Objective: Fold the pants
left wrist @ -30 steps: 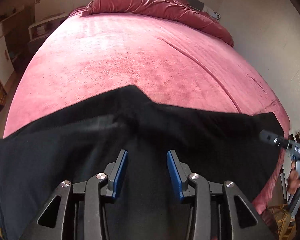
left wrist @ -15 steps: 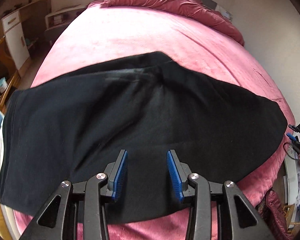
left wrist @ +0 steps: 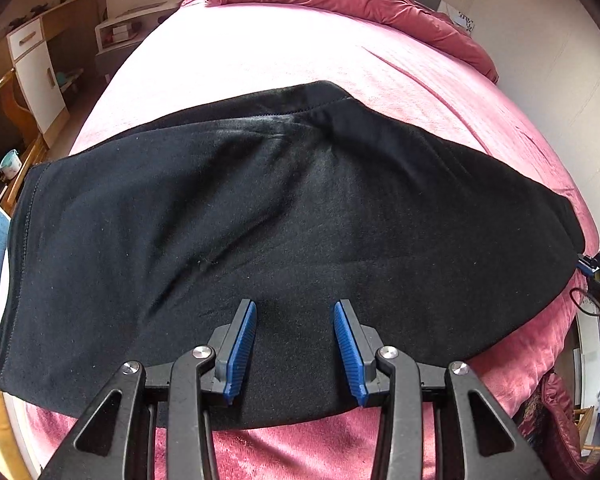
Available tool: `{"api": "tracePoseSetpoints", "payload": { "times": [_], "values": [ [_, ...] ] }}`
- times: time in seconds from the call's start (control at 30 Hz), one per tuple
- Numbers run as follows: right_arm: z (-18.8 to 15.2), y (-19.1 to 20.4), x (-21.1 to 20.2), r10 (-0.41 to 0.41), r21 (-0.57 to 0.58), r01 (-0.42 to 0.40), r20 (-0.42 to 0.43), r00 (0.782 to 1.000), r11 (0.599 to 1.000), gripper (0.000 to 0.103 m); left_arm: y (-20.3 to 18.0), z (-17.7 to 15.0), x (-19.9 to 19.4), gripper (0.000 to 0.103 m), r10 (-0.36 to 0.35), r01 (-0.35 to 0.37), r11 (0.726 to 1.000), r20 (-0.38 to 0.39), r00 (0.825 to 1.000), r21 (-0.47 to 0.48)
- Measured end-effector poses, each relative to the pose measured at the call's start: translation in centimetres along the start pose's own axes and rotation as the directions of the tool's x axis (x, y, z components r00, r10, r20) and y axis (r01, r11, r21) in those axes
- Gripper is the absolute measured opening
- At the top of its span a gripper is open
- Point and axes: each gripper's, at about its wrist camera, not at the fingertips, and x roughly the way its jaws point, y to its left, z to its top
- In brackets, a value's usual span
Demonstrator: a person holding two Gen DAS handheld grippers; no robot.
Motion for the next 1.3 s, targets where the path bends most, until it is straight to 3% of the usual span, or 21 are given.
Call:
{"api": "tracePoseSetpoints", "payload": {
  "times": [0.03, 0.1, 0.3, 0.67, 0.83, 1.1, 1.3],
  "values": [
    [0.0, -0.6, -0.3, 0.016, 0.004, -0.016, 0.000, 1.000, 1.000, 0.033, -0.1, 0.6, 0.5, 0.042, -0.006, 0.006, 1.000, 0.003, 1.000, -0.001],
    [-0.1, -0.6, -0.7, 0.027, -0.006, -0.027, 0.008, 1.000, 1.000, 0.038, -0.2, 0.9, 0.2, 0.042, -0.012, 0.012, 1.000, 0.012, 1.000, 0.001],
    [-0.5, -1.7, -0.3, 0.068, 0.013, -0.068, -0.010, 0.998, 0.998, 0.038, -2.3, 1.5, -0.7, 0.042, -0.037, 0.036, 0.998, 0.037, 0.999, 0.042],
    [2.2, -1.7, 2.4, 0.097, 0.060, -0.097, -0.010, 0.995, 0.994, 0.038, -5.8, 2.6, 1.1, 0.042, -0.066, 0.066, 0.993, 0.002, 0.998, 0.096],
    [2.3, -0.3, 2.0, 0.066, -0.019, -0.066, -0.010, 0.998, 0.998, 0.023, -7.1, 2.7, 2.2, 0.042, -0.058, 0.062, 0.991, -0.031, 0.998, 0.122],
    [2.4, 1.9, 0.6, 0.049, -0.111, -0.049, -0.008, 0.999, 0.993, 0.018, -7.4, 2.7, 3.7, 0.042, -0.026, 0.032, 0.995, -0.066, 0.998, 0.090],
    [1.1, 7.2, -1.8, 0.164, -0.263, -0.167, -0.035, 0.986, 0.950, 0.017, -7.3, 2.9, 3.7, 0.042, -0.049, 0.054, 0.996, -0.065, 0.997, 0.074]
  ]
}}
